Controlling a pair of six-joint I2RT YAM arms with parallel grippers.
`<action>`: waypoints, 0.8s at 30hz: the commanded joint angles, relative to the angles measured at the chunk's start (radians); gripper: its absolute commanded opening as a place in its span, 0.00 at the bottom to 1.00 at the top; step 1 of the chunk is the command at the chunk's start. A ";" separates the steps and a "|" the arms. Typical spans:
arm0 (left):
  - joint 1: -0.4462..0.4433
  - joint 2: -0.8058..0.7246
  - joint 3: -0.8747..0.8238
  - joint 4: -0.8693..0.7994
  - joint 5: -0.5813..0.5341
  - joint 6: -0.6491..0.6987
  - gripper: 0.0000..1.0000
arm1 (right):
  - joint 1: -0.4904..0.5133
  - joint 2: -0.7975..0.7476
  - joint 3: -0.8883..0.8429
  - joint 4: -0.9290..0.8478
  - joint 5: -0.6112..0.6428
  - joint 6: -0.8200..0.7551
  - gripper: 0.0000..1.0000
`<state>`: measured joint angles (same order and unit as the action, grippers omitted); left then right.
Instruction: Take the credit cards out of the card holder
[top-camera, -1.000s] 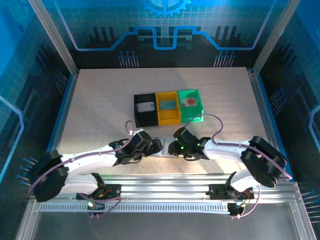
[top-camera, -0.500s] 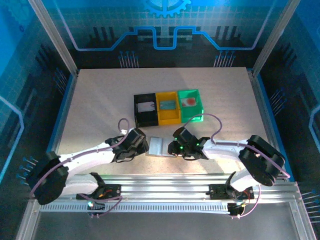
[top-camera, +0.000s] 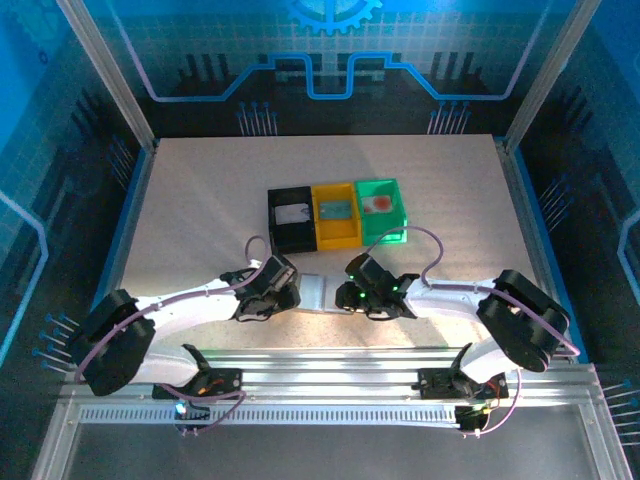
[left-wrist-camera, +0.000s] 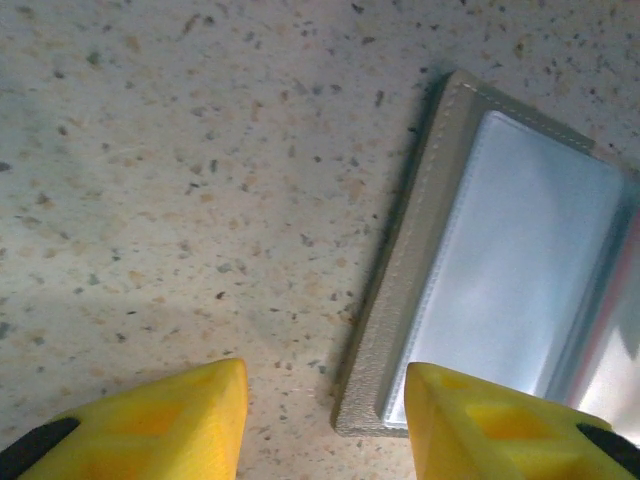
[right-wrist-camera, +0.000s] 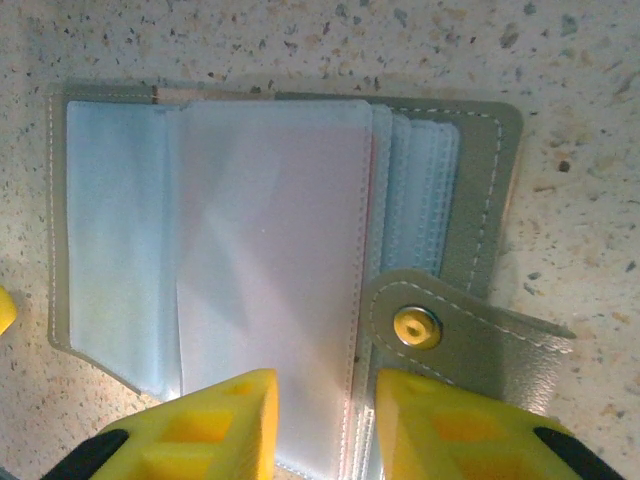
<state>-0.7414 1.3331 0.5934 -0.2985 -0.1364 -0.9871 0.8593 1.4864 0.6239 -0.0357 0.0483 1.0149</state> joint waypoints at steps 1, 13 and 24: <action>0.002 0.035 0.010 0.026 0.045 0.017 0.46 | 0.009 0.022 0.016 -0.010 -0.003 -0.016 0.31; -0.029 0.148 0.000 0.055 0.080 -0.011 0.39 | 0.009 0.025 0.031 -0.012 -0.013 -0.027 0.30; -0.055 0.249 -0.019 0.137 0.121 -0.029 0.31 | 0.018 0.023 0.059 -0.028 -0.011 -0.050 0.30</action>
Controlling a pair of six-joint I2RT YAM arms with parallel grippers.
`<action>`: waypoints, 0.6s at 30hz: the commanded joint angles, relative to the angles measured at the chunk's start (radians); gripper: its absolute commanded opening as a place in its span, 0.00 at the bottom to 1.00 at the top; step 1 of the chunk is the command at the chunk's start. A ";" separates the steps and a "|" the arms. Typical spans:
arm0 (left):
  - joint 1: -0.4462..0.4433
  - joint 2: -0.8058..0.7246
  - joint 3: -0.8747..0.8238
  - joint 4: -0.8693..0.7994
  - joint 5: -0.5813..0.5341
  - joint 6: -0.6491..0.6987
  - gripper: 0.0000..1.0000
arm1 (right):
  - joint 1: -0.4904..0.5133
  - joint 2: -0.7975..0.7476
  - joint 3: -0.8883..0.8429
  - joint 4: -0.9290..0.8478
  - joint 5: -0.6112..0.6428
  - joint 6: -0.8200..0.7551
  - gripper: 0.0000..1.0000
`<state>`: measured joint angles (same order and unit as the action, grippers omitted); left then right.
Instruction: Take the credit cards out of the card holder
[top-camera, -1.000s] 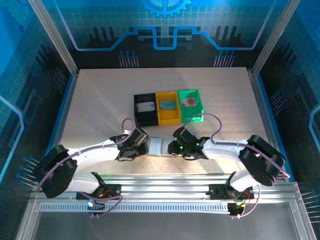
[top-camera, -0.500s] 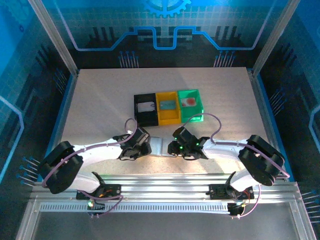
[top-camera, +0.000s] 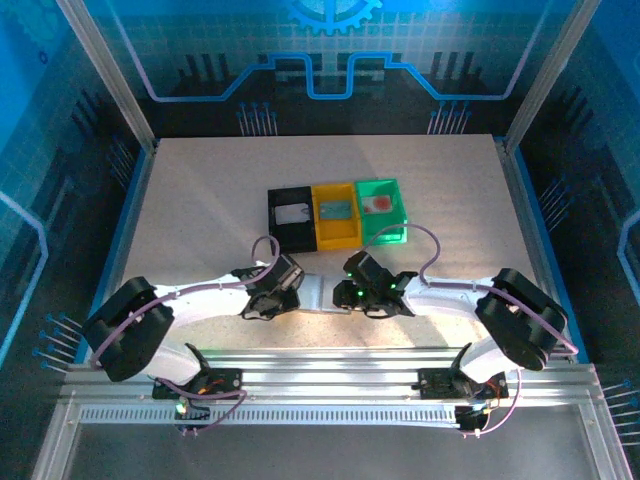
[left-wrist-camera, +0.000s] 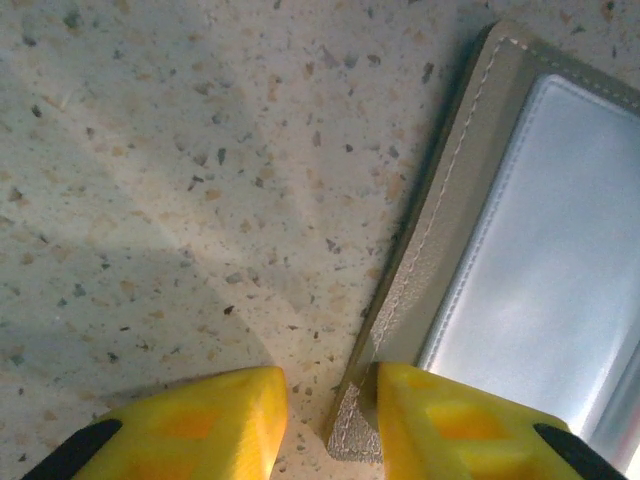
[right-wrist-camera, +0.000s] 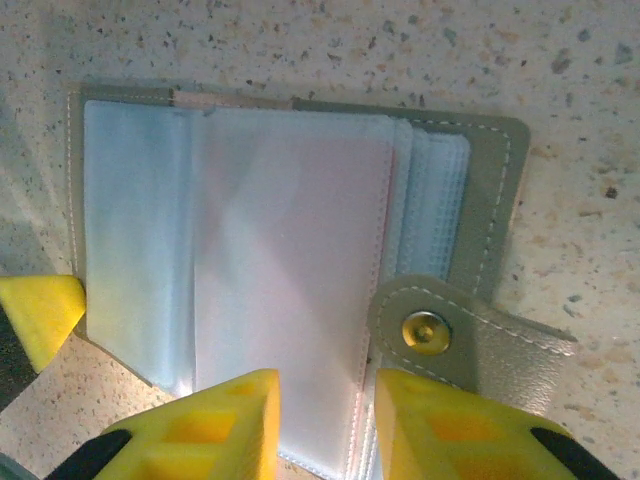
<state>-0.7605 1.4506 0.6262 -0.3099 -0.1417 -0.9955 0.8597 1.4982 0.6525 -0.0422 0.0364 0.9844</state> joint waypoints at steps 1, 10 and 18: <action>-0.037 0.135 -0.054 0.156 0.128 -0.024 0.31 | 0.018 0.016 0.038 -0.030 0.002 -0.020 0.30; -0.067 0.177 -0.064 0.204 0.137 -0.045 0.29 | 0.026 0.057 0.072 -0.102 0.036 -0.002 0.30; -0.073 0.179 -0.069 0.210 0.139 -0.049 0.28 | 0.033 -0.009 0.039 -0.116 0.118 0.024 0.34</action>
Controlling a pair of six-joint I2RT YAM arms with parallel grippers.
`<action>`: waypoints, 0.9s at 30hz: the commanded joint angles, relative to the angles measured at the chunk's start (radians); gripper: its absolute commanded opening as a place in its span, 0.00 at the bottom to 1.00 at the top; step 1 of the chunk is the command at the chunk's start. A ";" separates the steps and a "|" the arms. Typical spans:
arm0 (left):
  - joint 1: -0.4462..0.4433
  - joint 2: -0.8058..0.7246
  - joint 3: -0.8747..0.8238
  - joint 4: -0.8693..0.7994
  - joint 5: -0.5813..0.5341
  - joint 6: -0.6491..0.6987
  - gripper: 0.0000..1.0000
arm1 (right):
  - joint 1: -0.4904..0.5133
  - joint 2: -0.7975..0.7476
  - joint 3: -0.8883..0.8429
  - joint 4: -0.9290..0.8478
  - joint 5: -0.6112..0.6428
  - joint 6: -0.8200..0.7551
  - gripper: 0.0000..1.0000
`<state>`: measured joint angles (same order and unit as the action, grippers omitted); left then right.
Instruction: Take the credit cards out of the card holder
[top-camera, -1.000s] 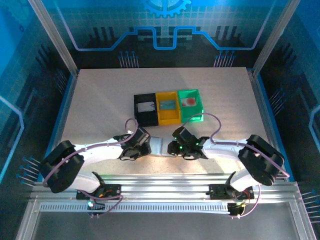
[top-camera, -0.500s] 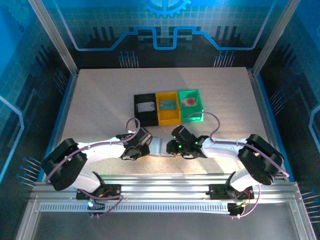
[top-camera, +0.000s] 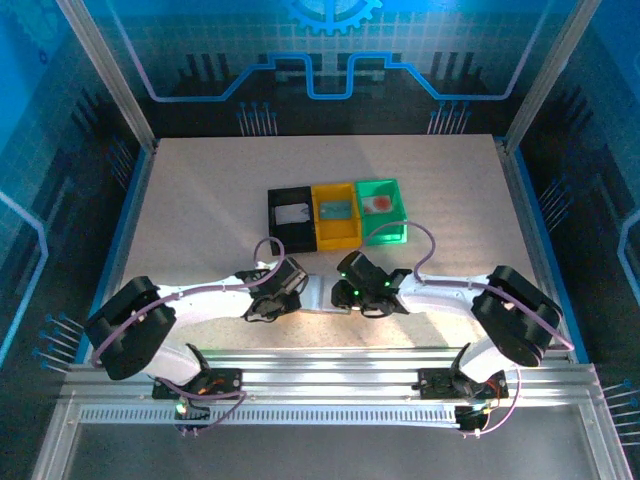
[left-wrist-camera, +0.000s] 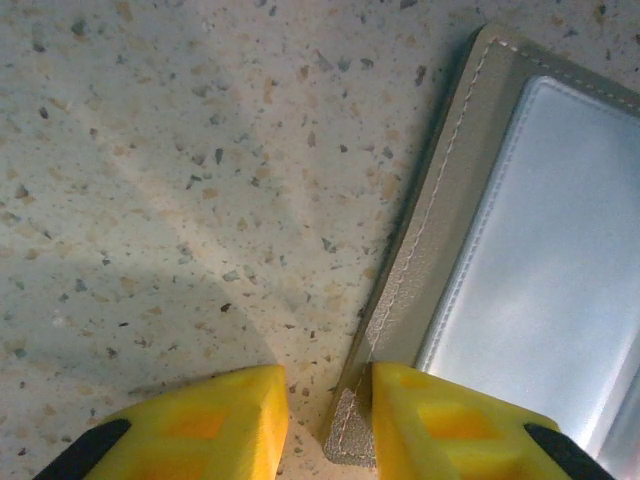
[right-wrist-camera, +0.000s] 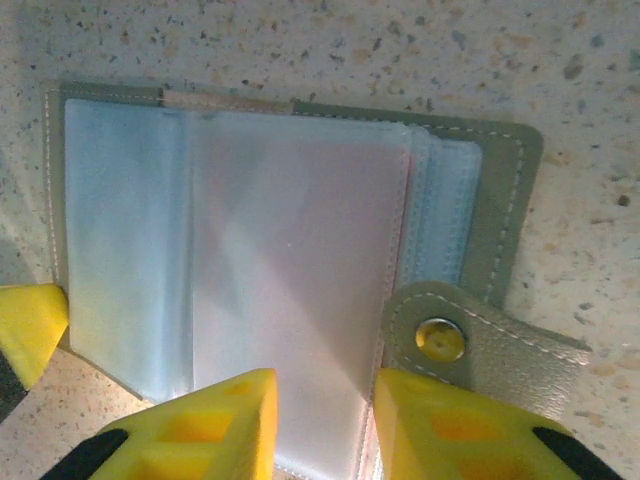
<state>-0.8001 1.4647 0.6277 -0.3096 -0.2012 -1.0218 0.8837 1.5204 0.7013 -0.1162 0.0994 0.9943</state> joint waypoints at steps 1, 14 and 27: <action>-0.033 0.166 -0.072 0.213 0.199 -0.022 0.28 | 0.009 -0.027 0.000 -0.058 0.055 0.008 0.34; -0.038 0.187 -0.072 0.241 0.214 -0.025 0.27 | 0.022 0.043 0.006 0.021 -0.022 0.014 0.31; -0.051 0.230 -0.066 0.283 0.233 -0.031 0.25 | 0.026 0.054 0.027 0.121 -0.125 -0.025 0.27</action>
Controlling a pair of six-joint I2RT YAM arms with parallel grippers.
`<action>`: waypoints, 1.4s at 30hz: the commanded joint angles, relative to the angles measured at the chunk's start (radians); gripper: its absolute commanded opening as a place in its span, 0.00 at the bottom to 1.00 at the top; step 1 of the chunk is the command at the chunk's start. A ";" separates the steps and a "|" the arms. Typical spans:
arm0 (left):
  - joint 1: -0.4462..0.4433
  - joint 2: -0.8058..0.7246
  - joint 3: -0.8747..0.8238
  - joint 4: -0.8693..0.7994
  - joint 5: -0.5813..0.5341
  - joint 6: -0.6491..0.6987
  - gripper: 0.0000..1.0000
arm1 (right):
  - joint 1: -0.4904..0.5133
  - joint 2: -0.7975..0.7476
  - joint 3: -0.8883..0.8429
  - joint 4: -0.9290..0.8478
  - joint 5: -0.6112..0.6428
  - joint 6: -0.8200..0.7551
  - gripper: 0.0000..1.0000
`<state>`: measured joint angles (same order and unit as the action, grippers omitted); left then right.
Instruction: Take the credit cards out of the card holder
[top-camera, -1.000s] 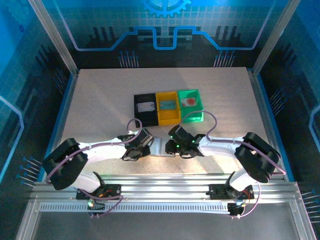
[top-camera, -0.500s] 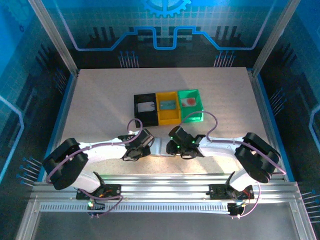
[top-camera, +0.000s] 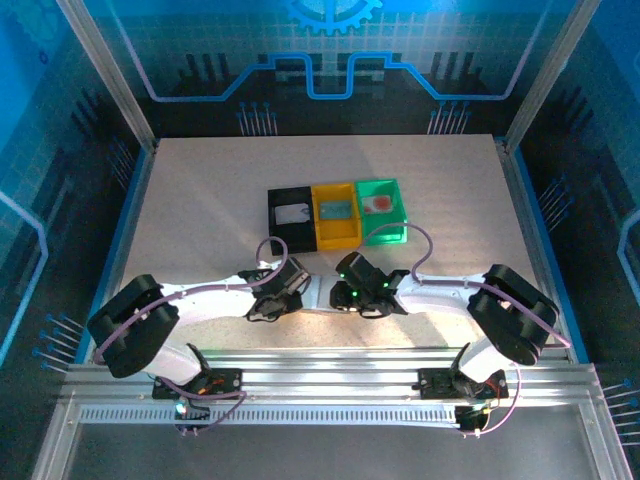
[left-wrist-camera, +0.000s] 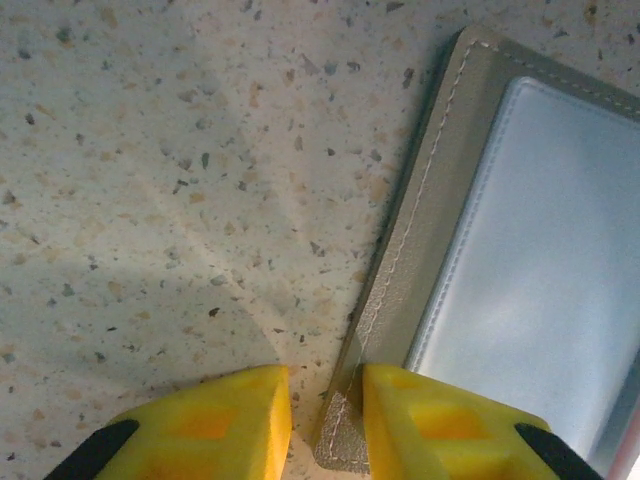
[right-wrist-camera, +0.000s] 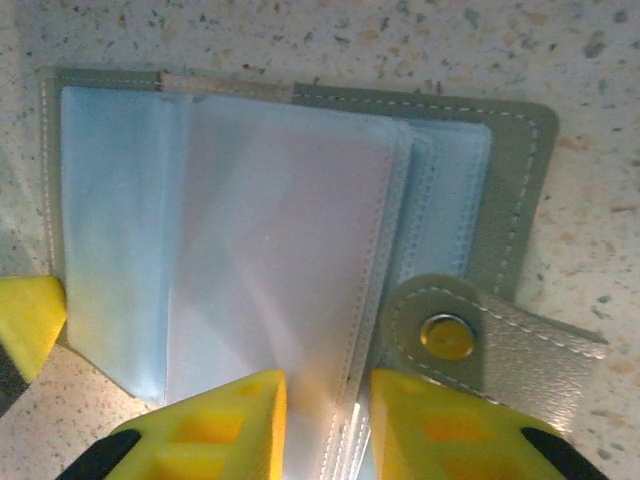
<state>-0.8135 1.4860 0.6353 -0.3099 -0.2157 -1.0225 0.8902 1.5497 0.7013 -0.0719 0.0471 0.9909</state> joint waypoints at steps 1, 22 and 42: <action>-0.039 0.208 -0.074 0.285 0.250 -0.031 0.25 | 0.021 0.028 0.042 0.081 -0.091 -0.029 0.27; -0.033 -0.085 -0.111 0.115 0.150 -0.009 0.28 | 0.036 0.071 0.172 0.051 -0.157 -0.050 0.26; 0.049 -0.396 -0.125 -0.095 0.123 0.048 0.35 | -0.048 -0.023 0.142 -0.062 -0.153 -0.137 0.33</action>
<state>-0.7856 1.1088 0.5037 -0.3565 -0.1139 -1.0065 0.8577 1.5269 0.8310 -0.0822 -0.0906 0.8940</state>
